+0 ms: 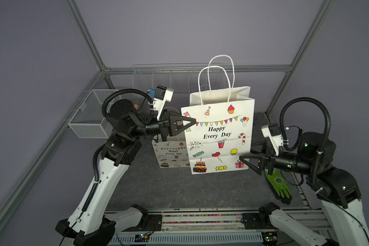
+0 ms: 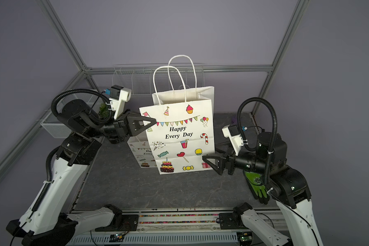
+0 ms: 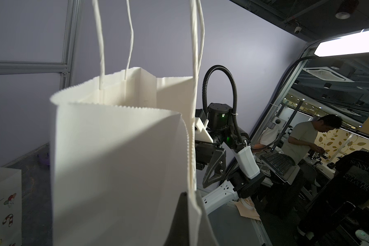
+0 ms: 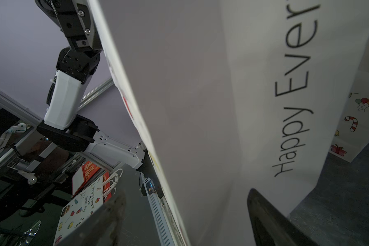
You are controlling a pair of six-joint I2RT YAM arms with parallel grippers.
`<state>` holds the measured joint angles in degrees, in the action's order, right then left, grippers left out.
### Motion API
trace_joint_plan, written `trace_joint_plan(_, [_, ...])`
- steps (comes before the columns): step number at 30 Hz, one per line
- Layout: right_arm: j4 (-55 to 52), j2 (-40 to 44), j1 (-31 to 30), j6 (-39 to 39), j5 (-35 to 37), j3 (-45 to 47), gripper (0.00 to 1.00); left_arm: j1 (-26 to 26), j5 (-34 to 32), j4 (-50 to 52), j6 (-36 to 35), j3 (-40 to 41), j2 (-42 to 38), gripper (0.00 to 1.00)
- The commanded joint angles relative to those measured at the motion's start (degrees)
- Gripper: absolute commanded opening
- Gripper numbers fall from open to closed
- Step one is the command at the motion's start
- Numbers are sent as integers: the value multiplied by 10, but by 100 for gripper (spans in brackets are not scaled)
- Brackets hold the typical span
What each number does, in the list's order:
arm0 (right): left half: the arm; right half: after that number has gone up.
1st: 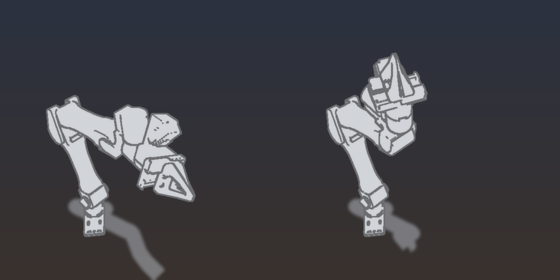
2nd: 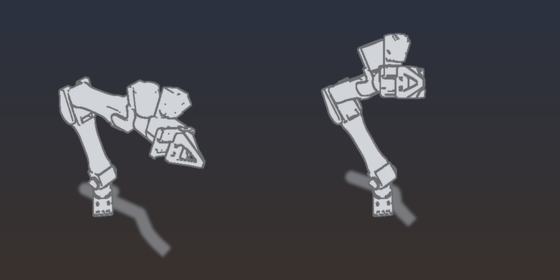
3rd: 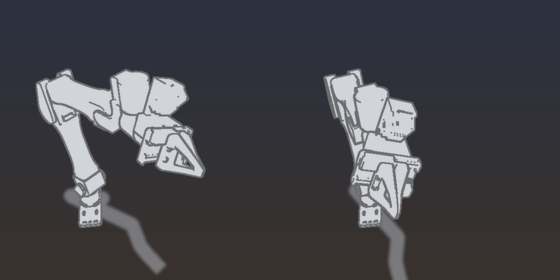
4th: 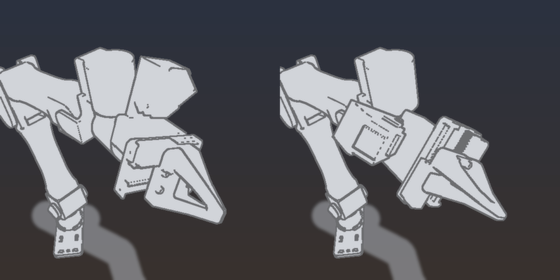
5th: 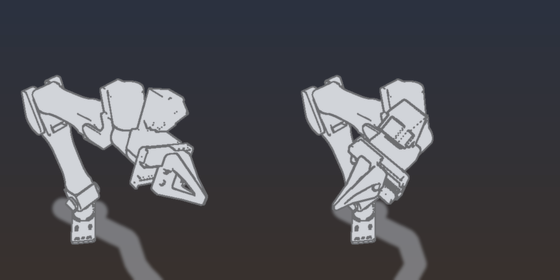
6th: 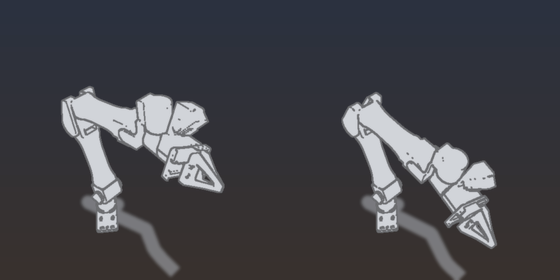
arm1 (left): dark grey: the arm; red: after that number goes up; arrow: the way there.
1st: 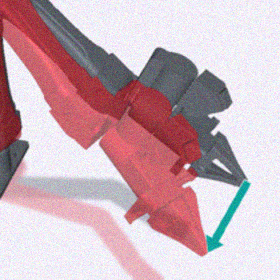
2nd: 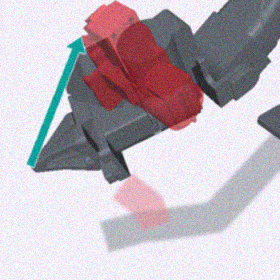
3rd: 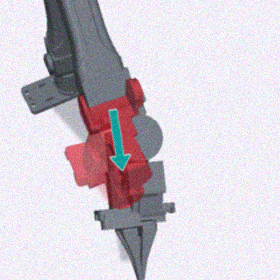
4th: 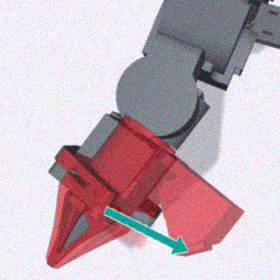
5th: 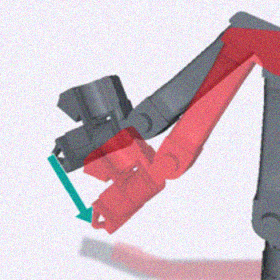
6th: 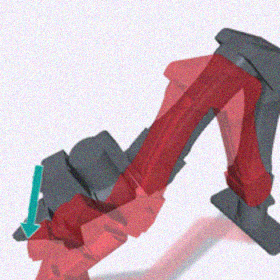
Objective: Put away the paper bag
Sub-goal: Press the paper bag.
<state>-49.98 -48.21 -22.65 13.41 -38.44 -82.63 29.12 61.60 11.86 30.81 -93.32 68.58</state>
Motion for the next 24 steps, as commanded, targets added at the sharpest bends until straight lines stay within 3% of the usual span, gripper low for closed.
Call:
trace_joint_plan(1, [47, -4, -2, 26, -53, 17, 89, -3, 14, -34, 16, -4, -2, 0])
trace_joint_plan(6, [107, 5, -2, 56, -76, 25, 90, -3, 20, -50, 30, 0, 8, 0])
trace_joint_plan(16, [60, -42, -1, 5, -69, -66, 99, -3, 40, -29, 20, 26, 25, 0])
trace_joint_plan(24, [94, -70, -1, 14, -84, -89, 81, -3, 32, -32, 14, 51, 32, 0])
